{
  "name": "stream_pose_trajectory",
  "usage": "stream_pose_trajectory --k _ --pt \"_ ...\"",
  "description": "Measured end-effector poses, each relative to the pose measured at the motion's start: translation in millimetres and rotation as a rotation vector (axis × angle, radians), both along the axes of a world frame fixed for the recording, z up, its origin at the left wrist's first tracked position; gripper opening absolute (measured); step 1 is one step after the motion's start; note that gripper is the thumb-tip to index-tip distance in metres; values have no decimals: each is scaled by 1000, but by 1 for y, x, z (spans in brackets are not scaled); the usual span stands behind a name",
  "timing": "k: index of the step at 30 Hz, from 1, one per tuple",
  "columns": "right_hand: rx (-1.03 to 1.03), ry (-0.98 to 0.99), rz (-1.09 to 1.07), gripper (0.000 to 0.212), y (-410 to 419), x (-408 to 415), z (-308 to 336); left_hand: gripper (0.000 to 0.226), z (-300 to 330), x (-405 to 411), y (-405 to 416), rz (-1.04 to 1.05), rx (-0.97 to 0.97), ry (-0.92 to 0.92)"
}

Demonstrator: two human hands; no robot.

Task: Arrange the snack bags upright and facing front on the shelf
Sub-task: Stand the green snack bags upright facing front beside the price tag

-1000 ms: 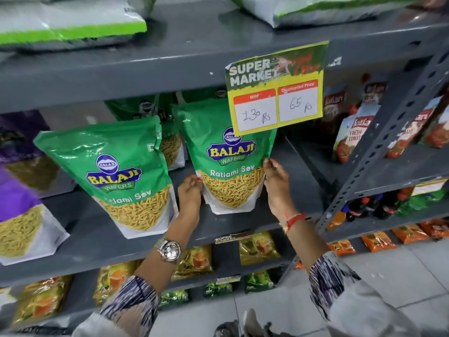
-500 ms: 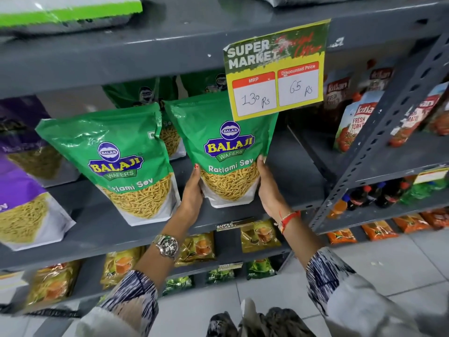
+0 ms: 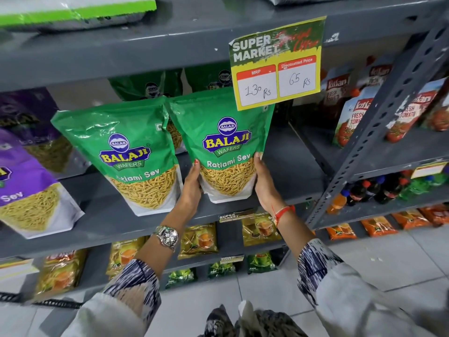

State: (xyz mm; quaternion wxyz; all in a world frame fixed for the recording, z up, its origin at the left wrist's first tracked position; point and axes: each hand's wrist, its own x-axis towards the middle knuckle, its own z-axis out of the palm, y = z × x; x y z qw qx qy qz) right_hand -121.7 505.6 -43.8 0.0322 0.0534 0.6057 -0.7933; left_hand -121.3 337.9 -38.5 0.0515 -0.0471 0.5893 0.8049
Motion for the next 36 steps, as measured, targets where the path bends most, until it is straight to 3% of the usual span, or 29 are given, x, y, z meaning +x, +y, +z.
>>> stream_pose_trajectory --k 5,8,11,14,18,22,25,30,33,36 --pt "56 64 -163 65 0 17 -1 53 -3 14 -1 189 -157 -52" --pt "46 161 -386 26 -5 42 -13 31 -10 51 3 349 -240 -8" --pt "43 234 -458 15 -20 70 -24 26 -24 91 -3 435 -234 41" --pt "86 231 -359 15 -40 87 -33 19 -31 100 -30 645 -327 78" --pt "168 187 -61 4 -70 91 -26 16 -18 87 -72 875 -332 130" --pt "195 191 197 15 -103 71 -4 21 1 57 -112 848 -294 167" --pt "254 130 333 54 -127 59 -3 42 12 39 -127 787 -233 166" --pt "269 40 270 99 -155 44 10 72 7 30 -140 600 -109 56" --pt "199 7 243 106 -162 36 5 61 9 34 -140 532 -114 65" --pt "163 6 195 95 -165 33 2 52 8 36 -141 480 -97 118"
